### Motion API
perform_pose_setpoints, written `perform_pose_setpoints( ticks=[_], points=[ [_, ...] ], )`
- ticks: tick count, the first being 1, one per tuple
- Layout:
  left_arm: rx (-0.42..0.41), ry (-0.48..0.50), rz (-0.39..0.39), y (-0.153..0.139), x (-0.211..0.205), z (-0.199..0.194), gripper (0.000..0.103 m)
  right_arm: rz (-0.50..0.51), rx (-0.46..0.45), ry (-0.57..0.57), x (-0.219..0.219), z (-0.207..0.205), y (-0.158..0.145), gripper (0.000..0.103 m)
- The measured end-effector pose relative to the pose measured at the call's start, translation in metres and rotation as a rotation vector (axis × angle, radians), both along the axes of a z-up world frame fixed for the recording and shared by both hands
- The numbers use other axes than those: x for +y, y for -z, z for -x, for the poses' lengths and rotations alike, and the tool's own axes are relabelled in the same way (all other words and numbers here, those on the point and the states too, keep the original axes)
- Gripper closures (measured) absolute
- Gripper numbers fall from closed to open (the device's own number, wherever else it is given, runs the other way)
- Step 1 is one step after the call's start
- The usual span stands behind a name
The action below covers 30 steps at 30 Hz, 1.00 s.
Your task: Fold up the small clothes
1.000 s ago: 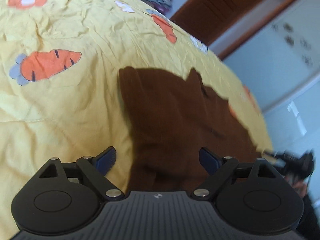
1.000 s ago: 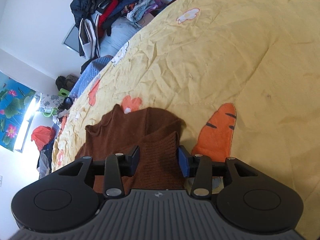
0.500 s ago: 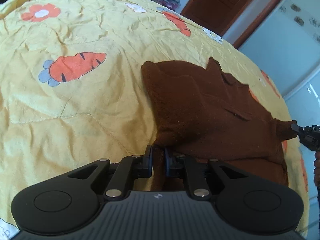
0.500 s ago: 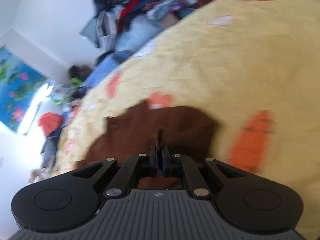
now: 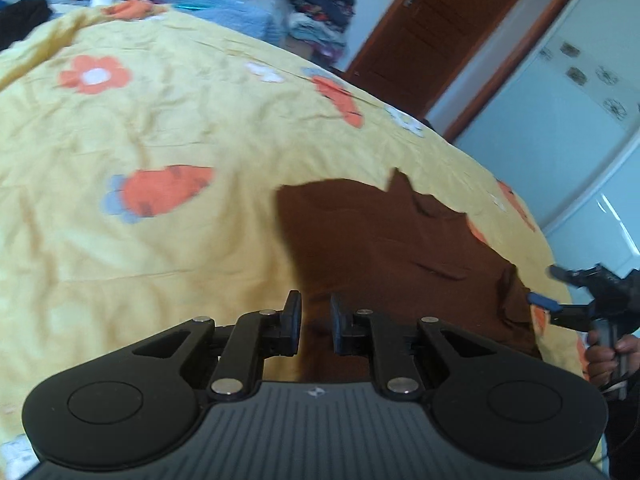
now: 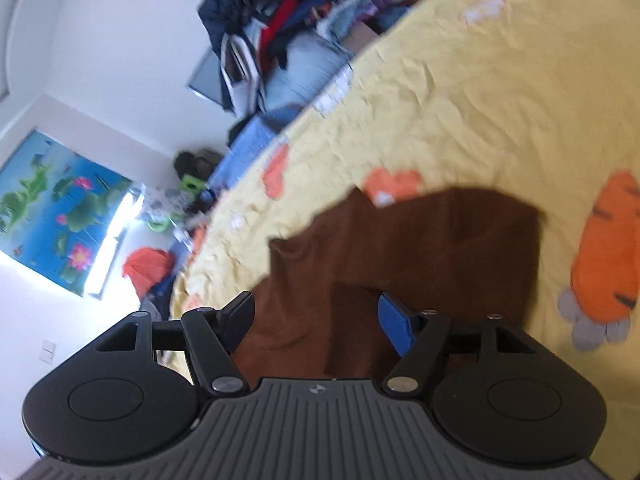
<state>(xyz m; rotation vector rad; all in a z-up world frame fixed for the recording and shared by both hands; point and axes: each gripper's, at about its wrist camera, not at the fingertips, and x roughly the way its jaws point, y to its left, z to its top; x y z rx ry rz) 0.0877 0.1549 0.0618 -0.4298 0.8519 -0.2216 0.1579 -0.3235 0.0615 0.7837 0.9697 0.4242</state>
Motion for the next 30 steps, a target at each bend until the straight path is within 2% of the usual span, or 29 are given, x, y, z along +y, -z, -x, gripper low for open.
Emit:
perform_pose_setpoints(
  ticks=[3, 7, 13, 16, 19, 21, 23, 25, 28, 30],
  points=[
    [-0.007, 0.042, 0.013, 0.001, -0.024, -0.009, 0.088, 0.079, -0.025, -0.031, 0.018, 0.006, 0.0, 0.032],
    [0.015, 0.041, 0.025, 0.008, -0.04, -0.017, 0.088, 0.052, -0.043, -0.057, 0.031, 0.004, -0.004, 0.032],
    [0.018, 0.053, 0.009, 0.008, -0.038, -0.008, 0.088, 0.107, -0.038, -0.09, 0.03, 0.008, -0.008, 0.032],
    [0.013, 0.052, 0.002, 0.007, -0.035, -0.002, 0.088, 0.159, -0.016, -0.095, 0.023, 0.016, -0.006, 0.032],
    [0.015, 0.048, 0.011, 0.009, -0.034, -0.001, 0.088, 0.163, 0.035, -0.086, 0.013, 0.024, 0.003, 0.034],
    [0.023, 0.047, 0.016, 0.012, -0.035, -0.002, 0.088, 0.15, 0.067, -0.074, 0.01, 0.028, 0.012, 0.044],
    [0.031, 0.051, 0.019, 0.014, -0.038, -0.004, 0.088, 0.099, 0.092, -0.061, 0.01, 0.029, 0.021, 0.073],
    [0.031, 0.059, 0.018, 0.014, -0.042, -0.005, 0.088, 0.062, 0.094, -0.046, 0.014, 0.028, 0.026, 0.086],
    [0.03, 0.062, 0.018, 0.014, -0.044, -0.005, 0.088, 0.027, 0.062, -0.021, 0.028, 0.023, 0.024, 0.089],
    [0.033, 0.057, 0.016, 0.015, -0.042, -0.004, 0.088, -0.063, 0.031, -0.015, 0.039, 0.02, 0.021, 0.089]
  ],
)
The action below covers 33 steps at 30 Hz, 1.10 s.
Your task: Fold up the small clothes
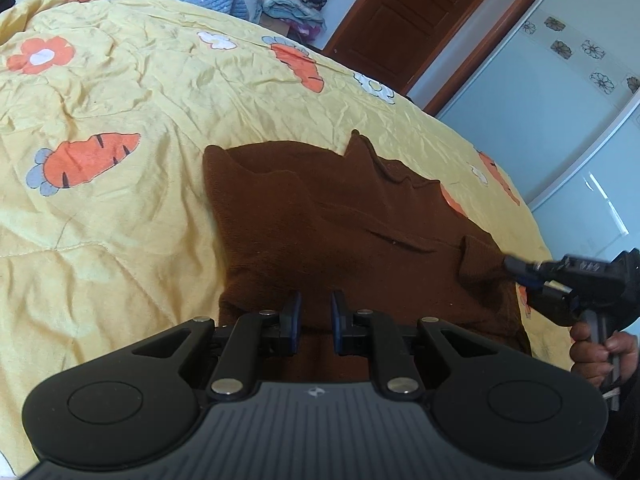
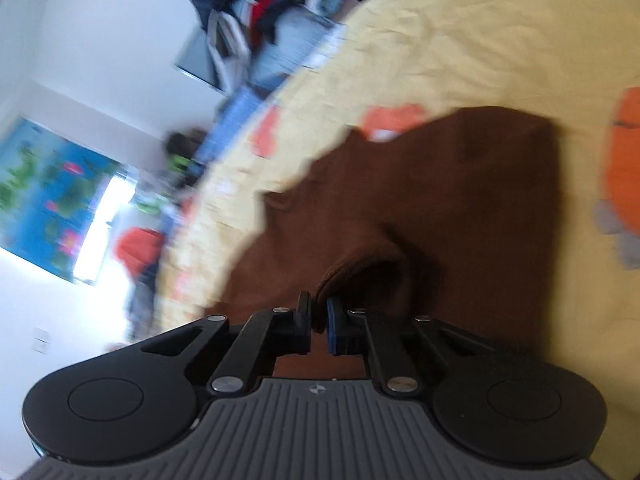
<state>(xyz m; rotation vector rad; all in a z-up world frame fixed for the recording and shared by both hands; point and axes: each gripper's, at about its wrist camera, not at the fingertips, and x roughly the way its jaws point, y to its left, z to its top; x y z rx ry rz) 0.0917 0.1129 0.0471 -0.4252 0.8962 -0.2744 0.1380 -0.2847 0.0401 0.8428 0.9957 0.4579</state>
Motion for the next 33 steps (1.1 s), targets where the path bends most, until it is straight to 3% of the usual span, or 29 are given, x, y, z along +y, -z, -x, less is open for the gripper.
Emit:
perform_pose_setpoints(
  ticks=[2, 4, 6, 7, 8, 12, 15, 17, 18, 20, 21, 22, 23, 26, 28, 30, 33],
  points=[
    [0.007, -0.009, -0.003, 0.001, 0.003, 0.0, 0.088, -0.06, 0.011, -0.027, 0.015, -0.004, 0.001, 0.088],
    [0.005, -0.015, -0.002, 0.0, 0.008, 0.002, 0.088, -0.068, 0.078, -0.092, 0.03, -0.007, 0.007, 0.082],
    [-0.008, -0.019, -0.01, -0.004, 0.013, 0.007, 0.088, -0.027, 0.127, -0.137, 0.036, -0.007, 0.009, 0.059],
    [-0.02, -0.022, -0.018, -0.007, 0.015, 0.009, 0.088, -0.013, 0.121, -0.144, 0.035, -0.005, 0.005, 0.042],
    [-0.034, -0.023, -0.028, -0.01, 0.016, 0.011, 0.088, -0.002, 0.096, -0.146, 0.032, -0.001, -0.001, 0.038],
    [-0.093, -0.009, -0.051, -0.022, 0.014, 0.012, 0.088, 0.026, 0.023, -0.182, 0.02, 0.005, -0.028, 0.038],
    [-0.105, 0.005, -0.028, -0.022, 0.0, -0.001, 0.088, 0.021, -0.056, -0.109, 0.009, -0.002, -0.04, 0.038],
    [-0.123, 0.033, -0.041, -0.015, -0.017, -0.012, 0.088, -0.042, -0.055, -0.077, 0.01, -0.014, -0.031, 0.038],
    [-0.121, 0.031, -0.084, -0.008, -0.026, -0.019, 0.088, -0.046, -0.044, -0.073, 0.014, -0.021, -0.022, 0.038],
    [-0.042, 0.016, -0.133, 0.015, -0.035, -0.036, 0.088, -0.008, 0.032, -0.069, 0.029, -0.031, 0.005, 0.036],
    [-0.036, 0.017, -0.123, 0.024, -0.034, -0.038, 0.088, 0.026, 0.085, -0.082, 0.037, -0.033, 0.021, 0.04],
    [-0.073, 0.01, -0.104, 0.027, -0.031, -0.035, 0.088, 0.021, 0.048, -0.084, 0.04, -0.029, 0.031, 0.046],
    [-0.076, 0.013, -0.093, 0.028, -0.029, -0.034, 0.088, 0.012, 0.0, -0.079, 0.039, -0.021, 0.034, 0.047],
    [-0.07, -0.005, -0.075, 0.018, -0.024, -0.03, 0.088, 0.01, 0.005, -0.101, 0.032, -0.015, 0.029, 0.044],
    [-0.114, -0.007, -0.093, 0.008, -0.028, -0.028, 0.088, -0.007, 0.012, -0.064, 0.022, -0.016, 0.018, 0.04],
    [-0.15, -0.004, -0.136, 0.0, -0.037, -0.033, 0.087, -0.046, -0.054, -0.028, 0.016, -0.019, 0.006, 0.038],
    [-0.109, -0.025, -0.215, 0.01, -0.047, -0.055, 0.087, -0.083, -0.037, -0.033, 0.03, -0.031, 0.01, 0.035]
  ],
)
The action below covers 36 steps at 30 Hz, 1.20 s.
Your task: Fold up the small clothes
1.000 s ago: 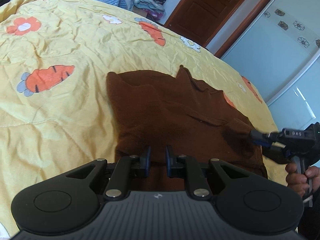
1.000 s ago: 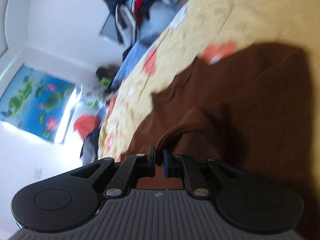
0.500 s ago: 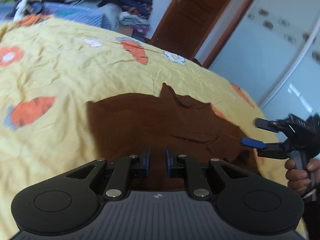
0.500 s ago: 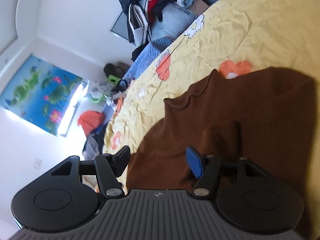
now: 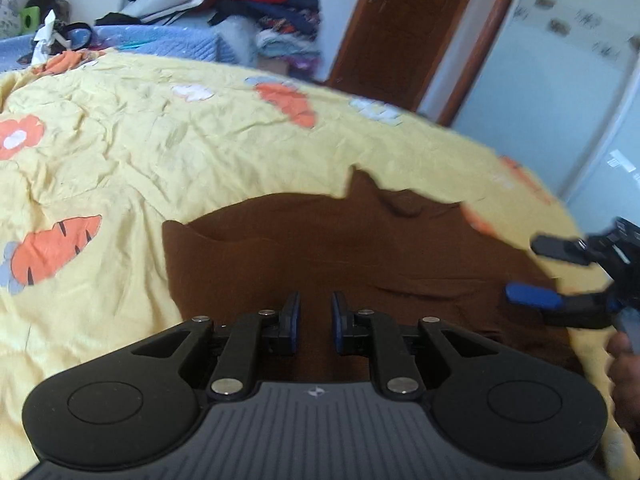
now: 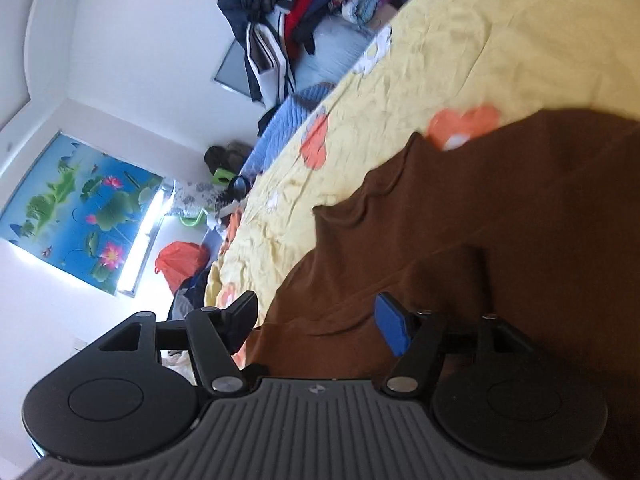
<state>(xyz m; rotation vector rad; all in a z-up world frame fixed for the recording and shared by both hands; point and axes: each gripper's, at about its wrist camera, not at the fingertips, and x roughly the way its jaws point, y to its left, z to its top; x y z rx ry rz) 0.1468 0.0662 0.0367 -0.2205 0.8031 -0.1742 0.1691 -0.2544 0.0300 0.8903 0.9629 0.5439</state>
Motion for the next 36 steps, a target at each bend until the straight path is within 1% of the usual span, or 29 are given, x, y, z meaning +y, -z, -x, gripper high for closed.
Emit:
perform_pose_setpoints(
  ticks=[1, 2, 3, 4, 5, 6, 7, 9, 10, 11, 12, 13, 14, 15, 16, 17, 18, 19, 20, 21, 23, 24, 26, 29, 32, 34, 35, 36],
  points=[
    [0.025, -0.014, -0.031, 0.01, 0.001, -0.009, 0.088, 0.016, 0.024, -0.028, 0.011, -0.004, 0.007, 0.032],
    [-0.015, -0.007, -0.009, 0.016, 0.006, -0.01, 0.088, 0.05, 0.05, -0.054, 0.022, -0.005, 0.016, 0.038],
    [-0.025, -0.002, 0.018, 0.018, 0.011, -0.011, 0.088, 0.094, 0.026, -0.076, 0.031, -0.003, 0.024, 0.044],
    [-0.012, -0.009, 0.048, 0.017, 0.015, -0.011, 0.088, 0.135, -0.034, -0.084, 0.036, 0.002, 0.025, 0.047],
    [0.014, -0.017, 0.073, 0.014, 0.019, -0.012, 0.088, 0.148, -0.052, -0.089, 0.037, 0.005, 0.024, 0.047],
    [0.028, -0.022, 0.095, 0.007, 0.025, -0.011, 0.088, 0.15, -0.043, -0.091, 0.035, 0.006, 0.021, 0.047],
    [0.007, -0.04, 0.11, 0.0, 0.032, -0.005, 0.087, 0.164, -0.03, -0.096, 0.033, 0.006, 0.016, 0.046],
    [-0.063, -0.089, 0.119, -0.013, 0.05, 0.01, 0.087, 0.193, -0.04, -0.088, 0.028, 0.014, 0.0, 0.037],
    [-0.075, -0.096, 0.138, -0.016, 0.058, 0.015, 0.087, 0.183, -0.066, -0.09, 0.024, 0.019, -0.007, 0.029],
    [-0.068, -0.088, 0.162, -0.016, 0.063, 0.017, 0.087, 0.167, -0.087, -0.094, 0.021, 0.023, -0.01, 0.022],
    [-0.05, -0.079, 0.173, -0.013, 0.065, 0.017, 0.087, 0.159, -0.094, -0.097, 0.02, 0.025, -0.009, 0.018],
    [-0.021, -0.071, 0.158, -0.007, 0.063, 0.015, 0.087, 0.165, -0.075, -0.098, 0.021, 0.024, -0.003, 0.014],
    [0.025, -0.057, 0.127, 0.002, 0.06, 0.012, 0.087, 0.179, -0.041, -0.102, 0.024, 0.02, 0.007, 0.015],
    [0.034, -0.04, 0.095, 0.01, 0.054, 0.011, 0.087, 0.17, -0.077, -0.1, 0.026, 0.021, 0.012, 0.012],
    [-0.003, -0.048, 0.076, 0.009, 0.055, 0.018, 0.087, 0.169, -0.104, -0.102, 0.027, 0.021, 0.013, 0.013],
    [0.004, -0.074, 0.071, 0.007, 0.056, 0.022, 0.087, 0.178, -0.095, -0.095, 0.028, 0.02, 0.011, 0.013],
    [0.015, -0.111, 0.087, 0.004, 0.061, 0.027, 0.087, 0.189, -0.072, -0.089, 0.029, 0.021, 0.007, 0.014],
    [0.007, -0.129, 0.12, -0.001, 0.069, 0.037, 0.087, 0.206, -0.053, -0.091, 0.03, 0.022, -0.001, 0.014],
    [-0.006, -0.139, 0.148, -0.004, 0.073, 0.049, 0.087, 0.22, -0.058, -0.099, 0.029, 0.028, -0.009, 0.014],
    [-0.013, -0.153, 0.17, -0.007, 0.079, 0.064, 0.086, 0.222, -0.082, -0.106, 0.025, 0.038, -0.018, 0.014],
    [-0.011, -0.163, 0.221, -0.008, 0.086, 0.098, 0.081, 0.222, -0.13, -0.111, 0.009, 0.063, -0.034, 0.012],
    [-0.003, -0.161, 0.242, -0.006, 0.088, 0.117, 0.076, 0.23, -0.142, -0.103, -0.002, 0.078, -0.039, 0.012],
    [0.007, -0.161, 0.268, -0.002, 0.084, 0.155, 0.073, 0.234, -0.147, -0.068, -0.029, 0.111, -0.045, 0.011],
    [0.05, -0.157, 0.324, 0.009, 0.077, 0.208, 0.073, 0.231, -0.098, 0.026, -0.076, 0.164, -0.04, 0.011],
    [0.126, -0.137, 0.391, 0.025, 0.063, 0.24, 0.072, 0.253, -0.023, 0.11, -0.113, 0.216, -0.029, 0.011],
    [0.156, -0.09, 0.479, 0.032, 0.06, 0.255, 0.069, 0.238, 0.032, 0.126, -0.125, 0.242, -0.019, 0.012],
    [0.181, -0.071, 0.541, 0.037, 0.061, 0.259, 0.066, 0.216, 0.037, 0.121, -0.128, 0.254, -0.015, 0.013],
    [0.206, -0.045, 0.613, 0.042, 0.062, 0.262, 0.056, 0.182, 0.046, 0.119, -0.13, 0.264, -0.012, 0.013]
  ],
)
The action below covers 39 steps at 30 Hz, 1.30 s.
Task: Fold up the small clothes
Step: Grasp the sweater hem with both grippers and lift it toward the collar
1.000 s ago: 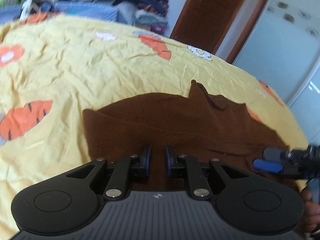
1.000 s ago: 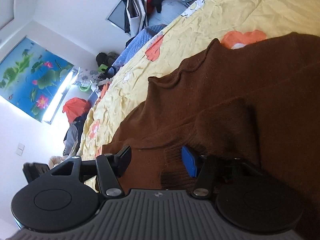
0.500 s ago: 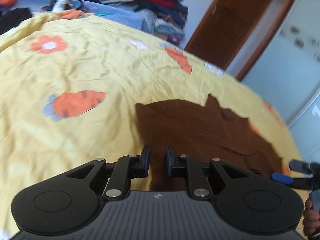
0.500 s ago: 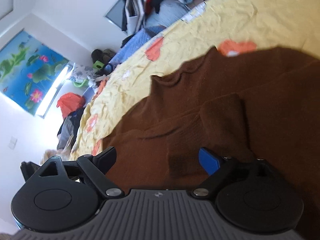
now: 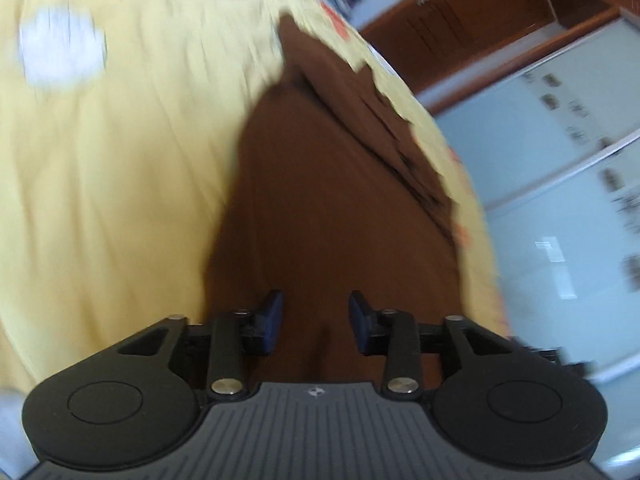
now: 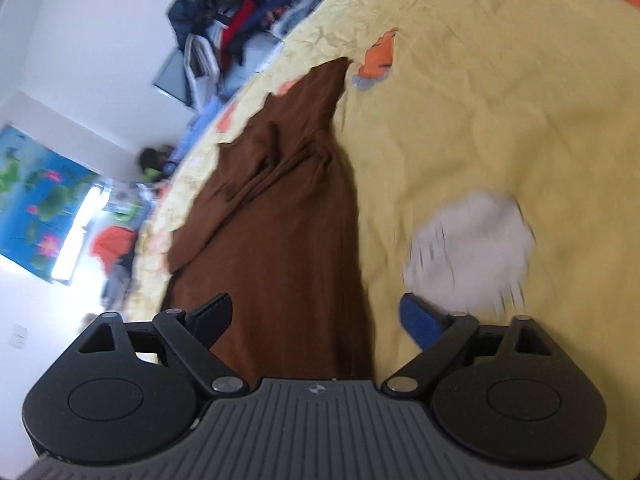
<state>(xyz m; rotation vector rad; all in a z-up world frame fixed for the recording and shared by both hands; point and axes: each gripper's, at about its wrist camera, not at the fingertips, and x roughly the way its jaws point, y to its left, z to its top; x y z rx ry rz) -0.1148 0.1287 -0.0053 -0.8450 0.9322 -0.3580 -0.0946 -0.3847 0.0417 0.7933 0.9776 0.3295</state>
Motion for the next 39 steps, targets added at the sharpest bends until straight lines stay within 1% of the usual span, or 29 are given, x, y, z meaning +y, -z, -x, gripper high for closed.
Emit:
perform_pose_setpoints(
  ticks=[1, 2, 3, 4, 5, 7, 8, 10, 12, 13, 14, 17, 20, 22, 27, 30, 32, 34, 35, 37, 38, 39],
  points=[
    [0.009, 0.018, 0.08, 0.005, 0.003, 0.002, 0.046, -0.042, 0.017, -0.002, -0.001, 0.007, 0.003, 0.013],
    [0.036, 0.039, 0.15, 0.01, 0.006, 0.002, 0.042, -0.077, 0.037, -0.016, 0.002, 0.011, 0.006, 0.013],
    [0.055, 0.059, 0.198, 0.013, 0.008, 0.003, 0.042, -0.11, 0.057, -0.04, 0.005, 0.014, 0.009, 0.013],
    [0.063, 0.077, 0.213, 0.015, 0.01, 0.004, 0.042, -0.144, 0.077, -0.074, 0.009, 0.018, 0.013, 0.013],
    [0.069, 0.082, 0.213, 0.014, 0.011, 0.009, 0.042, -0.164, 0.093, -0.114, 0.015, 0.023, 0.014, 0.014],
    [0.079, 0.087, 0.207, 0.012, 0.014, 0.016, 0.042, -0.15, 0.104, -0.184, 0.028, 0.03, 0.012, 0.014],
    [0.082, 0.085, 0.197, 0.012, 0.016, 0.019, 0.043, -0.149, 0.11, -0.202, 0.031, 0.034, 0.011, 0.016],
    [0.077, 0.081, 0.19, 0.011, 0.019, 0.025, 0.044, -0.154, 0.119, -0.223, 0.035, 0.039, 0.011, 0.02],
    [0.056, 0.064, 0.174, 0.006, 0.025, 0.03, 0.045, -0.163, 0.12, -0.222, 0.035, 0.043, 0.011, 0.025],
    [0.042, 0.052, 0.166, 0.004, 0.029, 0.033, 0.045, -0.165, 0.124, -0.216, 0.034, 0.044, 0.011, 0.029],
    [0.032, 0.037, 0.152, 0.002, 0.03, 0.034, 0.045, -0.168, 0.124, -0.209, 0.035, 0.046, 0.012, 0.03],
    [0.004, -0.007, 0.046, -0.009, 0.039, 0.036, 0.045, -0.177, 0.123, -0.198, 0.031, 0.046, 0.011, 0.031],
    [0.025, -0.029, -0.005, -0.007, 0.045, 0.036, 0.044, -0.17, 0.12, -0.195, 0.032, 0.05, 0.011, 0.031],
    [0.02, -0.037, 0.017, -0.004, 0.049, 0.038, 0.044, -0.174, 0.119, -0.188, 0.031, 0.051, 0.012, 0.031],
    [0.0, -0.042, -0.016, -0.009, 0.052, 0.039, 0.044, -0.178, 0.117, -0.179, 0.029, 0.053, 0.013, 0.03],
    [0.005, -0.061, -0.017, -0.009, 0.057, 0.038, 0.044, -0.177, 0.116, -0.18, 0.03, 0.053, 0.012, 0.029],
    [0.028, -0.051, -0.005, -0.004, 0.054, 0.037, 0.044, -0.18, 0.114, -0.18, 0.031, 0.053, 0.012, 0.028],
    [0.015, -0.031, 0.018, 0.0, 0.047, 0.039, 0.044, -0.181, 0.111, -0.179, 0.032, 0.053, 0.012, 0.027],
    [0.009, -0.025, 0.016, 0.0, 0.043, 0.04, 0.044, -0.182, 0.109, -0.177, 0.032, 0.053, 0.012, 0.027],
    [0.013, -0.013, 0.041, 0.002, 0.038, 0.039, 0.046, -0.187, 0.108, -0.172, 0.032, 0.054, 0.013, 0.027],
    [0.02, -0.008, 0.055, 0.003, 0.036, 0.039, 0.051, -0.189, 0.107, -0.17, 0.032, 0.054, 0.013, 0.027],
    [0.039, 0.008, 0.061, 0.006, 0.033, 0.038, 0.068, -0.191, 0.105, -0.17, 0.032, 0.055, 0.013, 0.027]
  ],
)
